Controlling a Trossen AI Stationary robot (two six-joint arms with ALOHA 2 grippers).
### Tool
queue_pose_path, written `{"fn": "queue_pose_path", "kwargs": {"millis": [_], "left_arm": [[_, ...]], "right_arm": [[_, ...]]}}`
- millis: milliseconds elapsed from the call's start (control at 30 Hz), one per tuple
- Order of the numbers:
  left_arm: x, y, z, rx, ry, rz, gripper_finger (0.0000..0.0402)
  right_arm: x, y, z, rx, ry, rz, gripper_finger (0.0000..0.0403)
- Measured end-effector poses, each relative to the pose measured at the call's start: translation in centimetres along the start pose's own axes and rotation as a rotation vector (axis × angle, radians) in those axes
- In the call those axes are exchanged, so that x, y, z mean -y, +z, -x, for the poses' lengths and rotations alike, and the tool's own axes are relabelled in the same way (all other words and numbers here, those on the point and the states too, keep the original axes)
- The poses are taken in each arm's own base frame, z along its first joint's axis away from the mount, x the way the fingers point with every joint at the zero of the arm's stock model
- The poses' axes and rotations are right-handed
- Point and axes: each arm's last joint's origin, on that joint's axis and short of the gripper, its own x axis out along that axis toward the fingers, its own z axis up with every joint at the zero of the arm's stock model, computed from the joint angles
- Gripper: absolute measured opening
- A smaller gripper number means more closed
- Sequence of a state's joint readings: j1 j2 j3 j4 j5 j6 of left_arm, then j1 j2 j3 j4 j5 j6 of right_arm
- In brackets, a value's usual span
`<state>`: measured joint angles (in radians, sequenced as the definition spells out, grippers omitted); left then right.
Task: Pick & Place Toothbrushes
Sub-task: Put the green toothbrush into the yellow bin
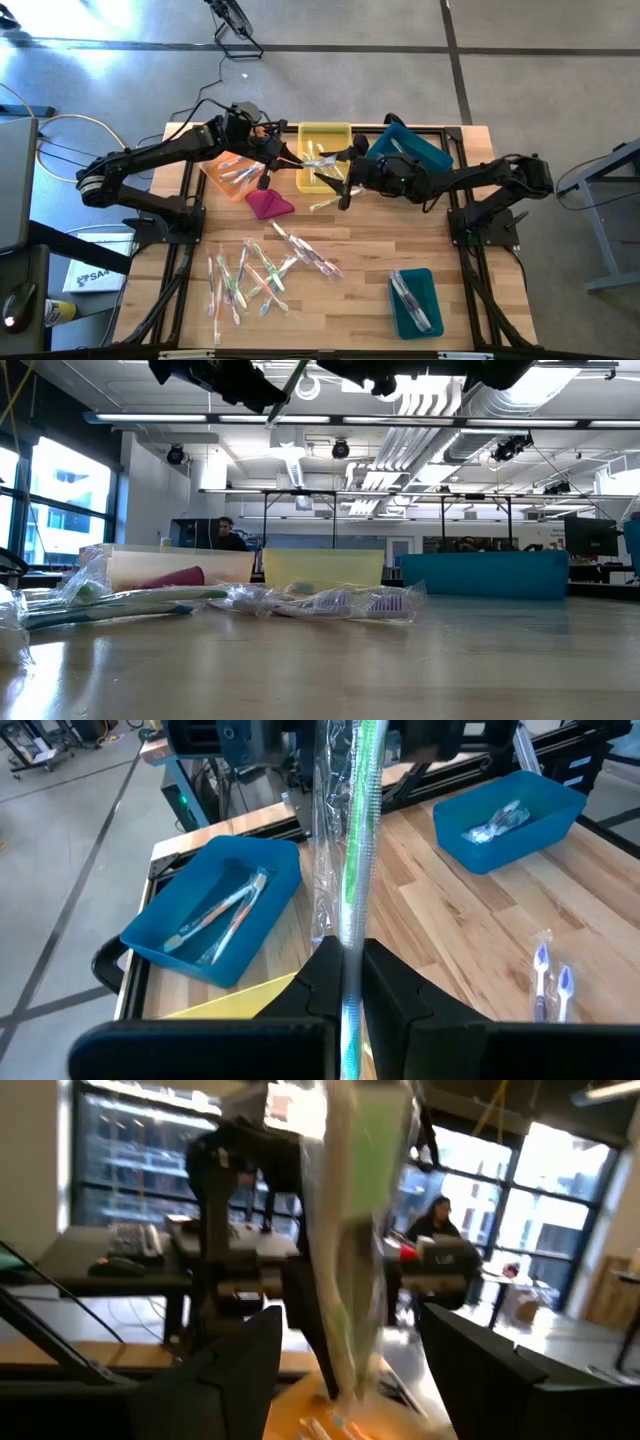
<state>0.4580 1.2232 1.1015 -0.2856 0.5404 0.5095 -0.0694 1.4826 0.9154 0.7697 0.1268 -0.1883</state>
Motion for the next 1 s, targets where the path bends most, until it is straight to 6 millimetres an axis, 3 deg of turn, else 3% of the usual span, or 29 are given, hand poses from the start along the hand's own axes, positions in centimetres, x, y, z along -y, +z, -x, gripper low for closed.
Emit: {"fn": "queue_pose_path", "kwargs": {"millis": [333, 633, 1000], "left_arm": [[-0.5, -1.1, -1.6, -0.037, -0.014, 0.022, 0.0013], [-0.8, -0.8, -2.0, 0.009, -0.012, -0.002, 0.0013], [-0.8, -0.8, -2.0, 0.017, -0.025, -0.003, 0.0013]], "right_arm": [[0.1, 0.3, 0.0, 0.033, 0.022, -0.002, 0.0223], [0.0, -0.6, 0.0, -0.062, 0.03, 0.008, 0.0144], [0.0, -0.6, 0.0, -0.056, 0.026, 0.009, 0.0044]]}}
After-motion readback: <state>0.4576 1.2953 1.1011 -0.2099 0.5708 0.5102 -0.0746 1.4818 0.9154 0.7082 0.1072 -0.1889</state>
